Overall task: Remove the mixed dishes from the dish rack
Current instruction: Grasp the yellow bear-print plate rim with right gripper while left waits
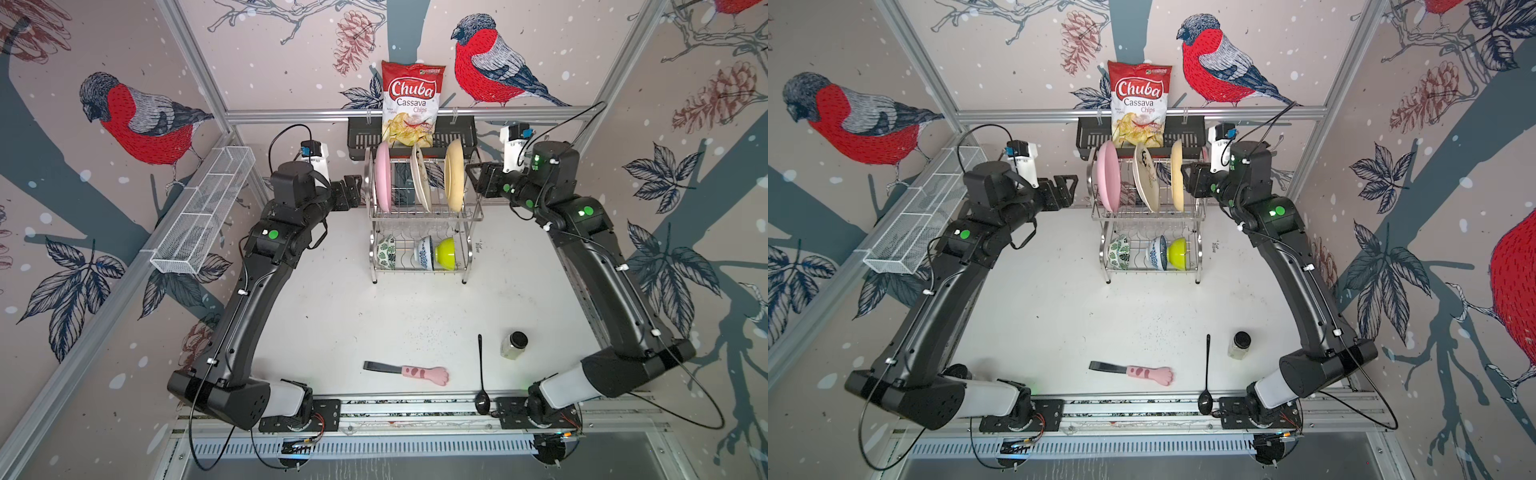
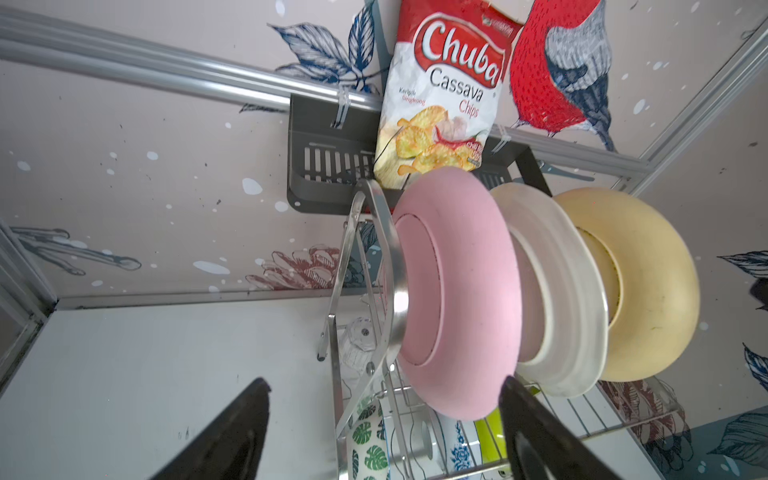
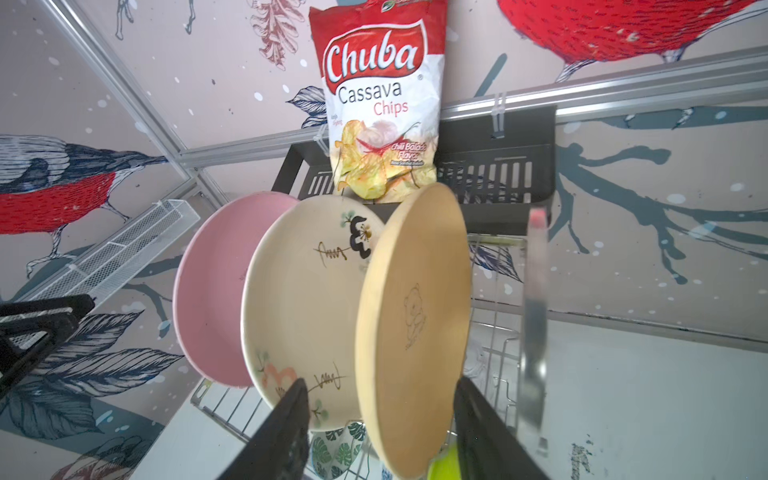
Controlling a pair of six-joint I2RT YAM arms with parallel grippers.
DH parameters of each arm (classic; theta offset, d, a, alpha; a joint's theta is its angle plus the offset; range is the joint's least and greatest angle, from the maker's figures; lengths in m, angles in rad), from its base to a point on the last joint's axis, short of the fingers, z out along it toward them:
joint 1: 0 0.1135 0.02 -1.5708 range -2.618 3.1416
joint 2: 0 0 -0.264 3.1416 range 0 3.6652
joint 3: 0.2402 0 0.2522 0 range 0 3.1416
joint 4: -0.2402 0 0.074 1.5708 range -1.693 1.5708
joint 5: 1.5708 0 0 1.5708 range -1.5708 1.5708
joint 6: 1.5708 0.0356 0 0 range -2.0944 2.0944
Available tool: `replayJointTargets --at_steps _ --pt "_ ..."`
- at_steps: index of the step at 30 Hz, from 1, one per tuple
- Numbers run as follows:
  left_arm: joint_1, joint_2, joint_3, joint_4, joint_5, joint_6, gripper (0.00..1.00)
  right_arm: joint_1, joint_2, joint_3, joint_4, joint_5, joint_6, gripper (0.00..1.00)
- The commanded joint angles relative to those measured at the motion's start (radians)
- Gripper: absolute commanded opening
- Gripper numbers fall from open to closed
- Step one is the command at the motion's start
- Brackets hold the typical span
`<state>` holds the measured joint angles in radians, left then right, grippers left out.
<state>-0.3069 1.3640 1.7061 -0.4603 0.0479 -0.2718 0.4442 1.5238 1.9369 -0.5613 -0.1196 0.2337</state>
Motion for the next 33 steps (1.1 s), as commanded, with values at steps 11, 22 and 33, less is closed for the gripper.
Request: replayJointTargets --at_steps 11,22,33 --pt "0.002 -0.002 -0.037 0.075 0.007 0.031 0.97 0.021 0.107 0.084 0.034 -0.004 -0.004 0.43" --pt "0.001 0.025 -0.039 0.078 0.027 0.028 0.97 0.012 0.221 0.192 0.003 -0.027 0.011 0.32" --pt "0.001 0.040 -0.045 0.078 0.036 0.030 0.96 -0.036 0.243 0.156 0.024 -0.158 0.075 0.20"
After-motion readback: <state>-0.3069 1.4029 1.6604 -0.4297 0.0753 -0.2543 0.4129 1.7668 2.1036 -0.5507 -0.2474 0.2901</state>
